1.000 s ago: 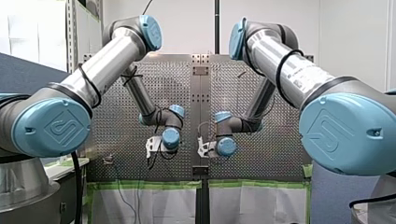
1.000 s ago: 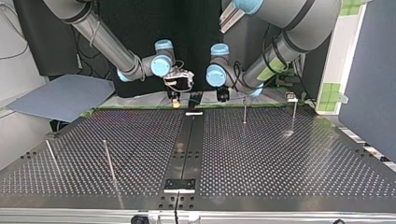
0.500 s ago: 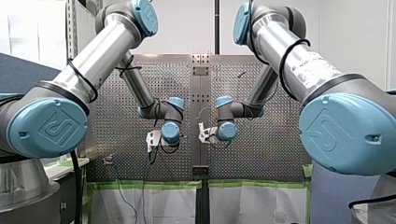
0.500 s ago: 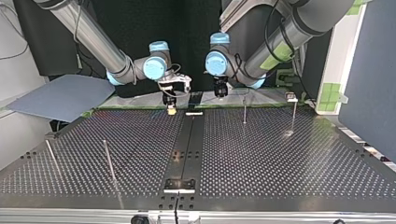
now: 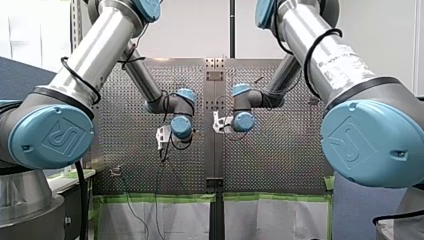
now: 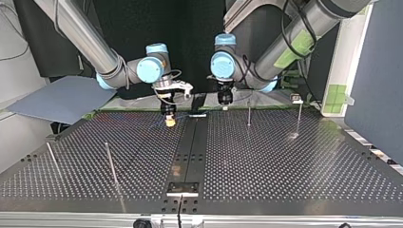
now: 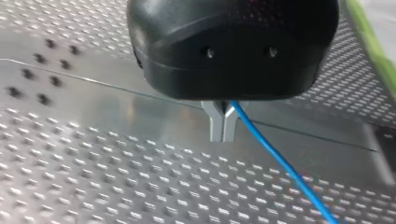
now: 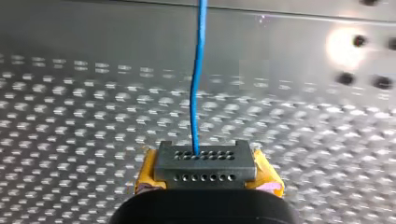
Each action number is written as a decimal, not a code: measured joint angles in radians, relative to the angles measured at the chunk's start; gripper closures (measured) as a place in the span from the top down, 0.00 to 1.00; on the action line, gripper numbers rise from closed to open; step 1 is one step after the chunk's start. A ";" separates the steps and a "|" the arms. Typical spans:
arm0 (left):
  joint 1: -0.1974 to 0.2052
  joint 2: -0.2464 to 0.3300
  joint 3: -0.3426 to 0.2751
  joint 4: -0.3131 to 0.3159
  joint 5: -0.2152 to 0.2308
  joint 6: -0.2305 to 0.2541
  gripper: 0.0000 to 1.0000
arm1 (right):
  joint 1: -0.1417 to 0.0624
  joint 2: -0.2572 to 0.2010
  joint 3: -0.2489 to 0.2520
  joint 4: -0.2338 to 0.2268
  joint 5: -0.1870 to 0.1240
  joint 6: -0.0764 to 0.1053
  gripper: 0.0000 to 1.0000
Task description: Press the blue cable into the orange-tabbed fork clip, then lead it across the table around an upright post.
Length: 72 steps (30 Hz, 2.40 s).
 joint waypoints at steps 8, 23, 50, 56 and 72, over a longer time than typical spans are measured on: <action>0.000 0.066 0.061 -0.052 -0.005 -0.002 0.00 | -0.001 -0.068 -0.002 0.002 -0.003 0.004 0.00; 0.000 0.191 0.150 -0.166 -0.014 0.014 0.00 | -0.003 -0.197 -0.028 0.014 -0.018 0.011 0.00; -0.006 0.322 0.365 -0.324 0.007 0.087 0.00 | -0.055 -0.348 -0.085 0.059 -0.029 0.056 0.00; -0.013 0.281 0.420 -0.362 0.024 0.104 0.00 | -0.083 -0.370 -0.090 0.060 -0.036 0.073 0.00; -0.070 0.199 0.559 -0.467 0.026 0.151 0.00 | -0.177 -0.408 -0.091 0.135 -0.048 0.104 0.00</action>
